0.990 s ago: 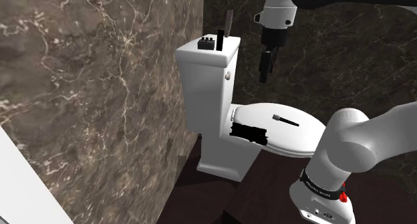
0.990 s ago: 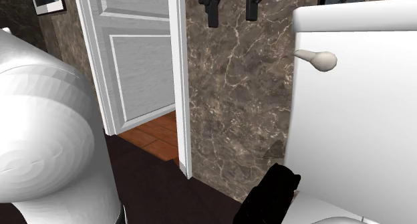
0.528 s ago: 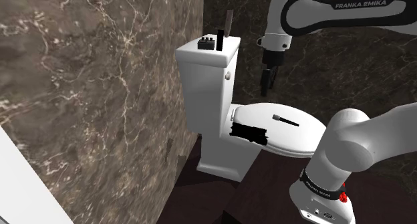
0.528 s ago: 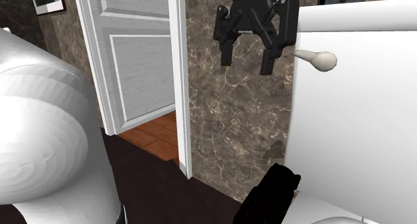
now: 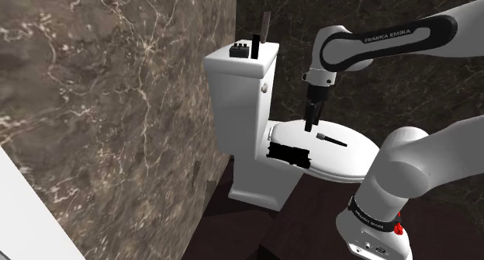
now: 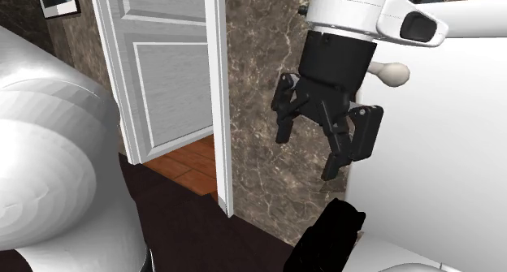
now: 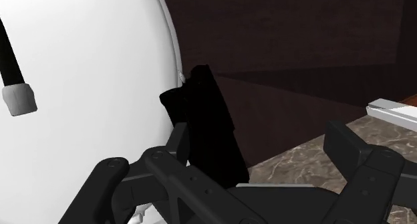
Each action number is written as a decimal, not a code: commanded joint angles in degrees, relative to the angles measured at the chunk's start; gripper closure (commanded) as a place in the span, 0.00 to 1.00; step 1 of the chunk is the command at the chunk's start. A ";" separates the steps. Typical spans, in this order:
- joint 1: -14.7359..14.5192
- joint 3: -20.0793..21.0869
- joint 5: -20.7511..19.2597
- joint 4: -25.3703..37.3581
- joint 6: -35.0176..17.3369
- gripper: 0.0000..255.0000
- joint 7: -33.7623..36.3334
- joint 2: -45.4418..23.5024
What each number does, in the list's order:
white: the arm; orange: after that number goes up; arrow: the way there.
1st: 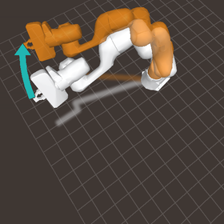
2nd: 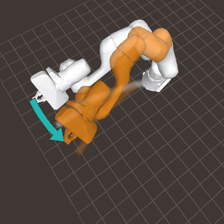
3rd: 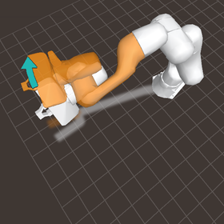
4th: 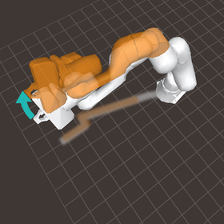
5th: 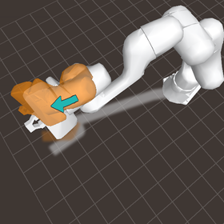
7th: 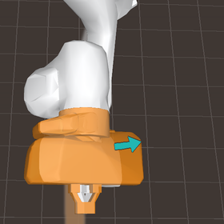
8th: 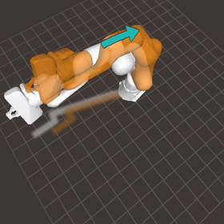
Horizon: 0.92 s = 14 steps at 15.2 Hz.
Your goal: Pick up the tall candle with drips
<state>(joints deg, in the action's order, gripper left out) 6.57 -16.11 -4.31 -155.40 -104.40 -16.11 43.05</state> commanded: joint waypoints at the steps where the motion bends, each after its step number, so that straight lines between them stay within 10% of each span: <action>1: 0.71 -2.68 -0.10 -1.53 -3.00 0.00 -1.78 -2.60; 14: 0.55 -15.62 3.20 -7.58 -21.27 0.00 -13.10 -21.34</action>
<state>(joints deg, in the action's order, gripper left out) 7.35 -31.37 -1.41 -162.66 -124.48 -28.74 22.64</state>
